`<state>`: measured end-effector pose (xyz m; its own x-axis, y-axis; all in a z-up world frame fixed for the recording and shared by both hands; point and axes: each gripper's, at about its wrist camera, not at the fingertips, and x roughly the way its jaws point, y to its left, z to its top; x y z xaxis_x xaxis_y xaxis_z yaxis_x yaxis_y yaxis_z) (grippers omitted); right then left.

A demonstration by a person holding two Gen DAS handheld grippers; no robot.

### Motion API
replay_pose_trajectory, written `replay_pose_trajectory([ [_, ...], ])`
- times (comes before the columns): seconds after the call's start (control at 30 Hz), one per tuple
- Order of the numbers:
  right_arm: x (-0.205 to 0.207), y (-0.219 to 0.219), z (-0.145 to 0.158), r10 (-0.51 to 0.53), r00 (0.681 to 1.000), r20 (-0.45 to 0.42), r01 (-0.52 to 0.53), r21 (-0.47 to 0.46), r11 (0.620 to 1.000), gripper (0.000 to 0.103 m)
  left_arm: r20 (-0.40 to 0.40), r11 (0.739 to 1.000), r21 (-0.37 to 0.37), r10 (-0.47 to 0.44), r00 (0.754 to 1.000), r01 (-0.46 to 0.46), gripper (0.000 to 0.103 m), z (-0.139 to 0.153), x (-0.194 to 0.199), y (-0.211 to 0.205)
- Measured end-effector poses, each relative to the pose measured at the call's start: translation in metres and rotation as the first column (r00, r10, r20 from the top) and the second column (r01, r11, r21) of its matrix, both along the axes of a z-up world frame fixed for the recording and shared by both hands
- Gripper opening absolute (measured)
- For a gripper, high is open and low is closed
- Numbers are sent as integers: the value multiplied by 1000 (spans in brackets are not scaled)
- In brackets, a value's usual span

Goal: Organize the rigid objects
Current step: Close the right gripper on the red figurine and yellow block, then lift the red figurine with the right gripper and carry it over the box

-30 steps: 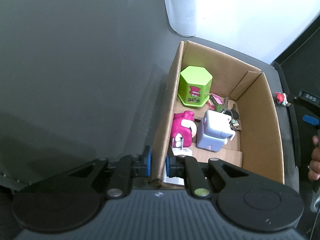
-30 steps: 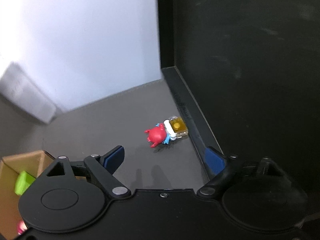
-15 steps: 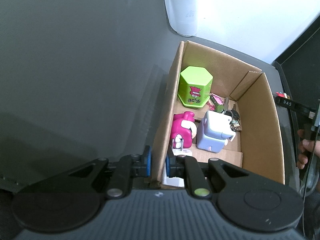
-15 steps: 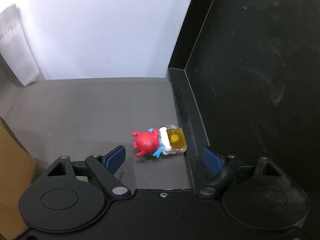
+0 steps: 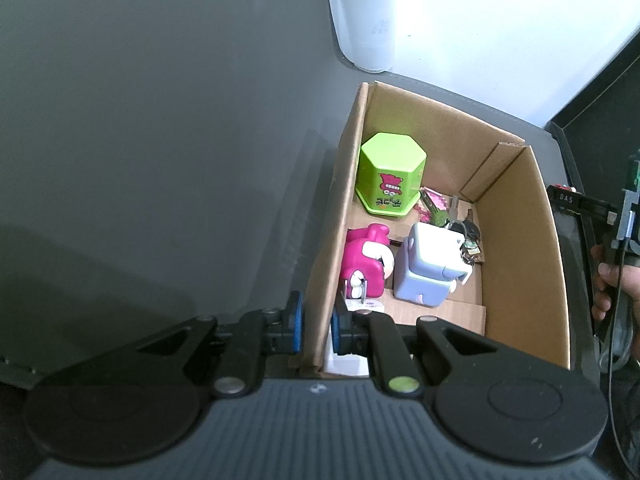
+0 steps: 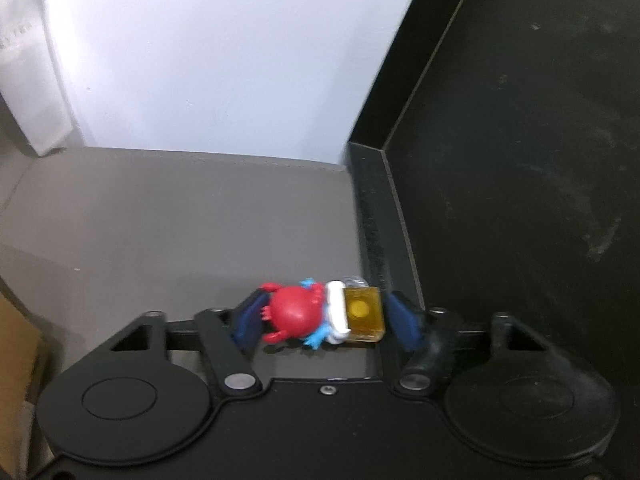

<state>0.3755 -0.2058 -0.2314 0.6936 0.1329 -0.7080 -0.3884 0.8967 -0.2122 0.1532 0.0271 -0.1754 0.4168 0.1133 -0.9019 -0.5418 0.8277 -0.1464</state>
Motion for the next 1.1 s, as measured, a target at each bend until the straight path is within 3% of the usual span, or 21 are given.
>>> replay_pose_trajectory([
  [0.1, -8, 4, 2, 1, 1000, 6, -1, -24, 1000, 58, 0, 1000, 1, 0, 1000, 0, 13, 0, 0, 0],
  [0.23, -17, -3, 14, -22, 1000, -17, 22, 42, 999, 58, 7, 1000, 9, -1, 1000, 1, 13, 1, -1, 1],
  [0.47, -44, -3, 38, 12, 1000, -3, -11, 63, 998, 58, 8, 1000, 14, -1, 1000, 1, 13, 2, -1, -1],
  [0.7, -40, -3, 59, 10, 1000, -25, -7, 102, 995, 58, 15, 1000, 12, -1, 1000, 0, 12, 4, -3, 0],
  [1.1, -70, -16, 102, 28, 998, -60, -15, 205, 979, 58, 31, 1000, 27, -11, 999, 10, 11, 5, -8, -3],
])
